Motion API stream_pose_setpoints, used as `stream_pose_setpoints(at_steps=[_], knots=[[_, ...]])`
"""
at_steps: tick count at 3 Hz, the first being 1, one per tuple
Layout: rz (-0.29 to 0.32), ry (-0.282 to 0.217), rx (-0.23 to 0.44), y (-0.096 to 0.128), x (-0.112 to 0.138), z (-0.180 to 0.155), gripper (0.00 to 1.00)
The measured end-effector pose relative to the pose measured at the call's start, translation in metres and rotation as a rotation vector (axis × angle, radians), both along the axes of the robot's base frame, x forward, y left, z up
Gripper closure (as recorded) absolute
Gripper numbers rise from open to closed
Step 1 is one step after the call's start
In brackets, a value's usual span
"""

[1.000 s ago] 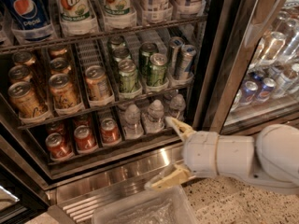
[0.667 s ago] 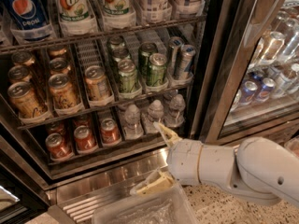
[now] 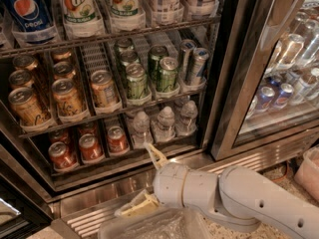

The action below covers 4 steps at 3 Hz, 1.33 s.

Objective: Pick coke can from bottom shelf of fridge

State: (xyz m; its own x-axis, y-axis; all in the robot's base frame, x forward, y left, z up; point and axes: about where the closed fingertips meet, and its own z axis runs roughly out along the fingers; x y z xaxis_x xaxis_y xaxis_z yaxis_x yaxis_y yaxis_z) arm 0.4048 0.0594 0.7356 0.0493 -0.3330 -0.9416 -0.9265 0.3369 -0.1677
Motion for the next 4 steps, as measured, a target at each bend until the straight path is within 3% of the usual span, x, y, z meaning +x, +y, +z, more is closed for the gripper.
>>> stream_pose_setpoints(at_steps=[1, 3, 4], knots=[[-0.022, -0.008, 0.053, 0.021, -0.001, -0.02, 0.0], [-0.044, -0.026, 0.089, 0.059, 0.002, -0.05, 0.0], [-0.061, -0.011, 0.091, 0.076, 0.005, -0.065, 0.0]])
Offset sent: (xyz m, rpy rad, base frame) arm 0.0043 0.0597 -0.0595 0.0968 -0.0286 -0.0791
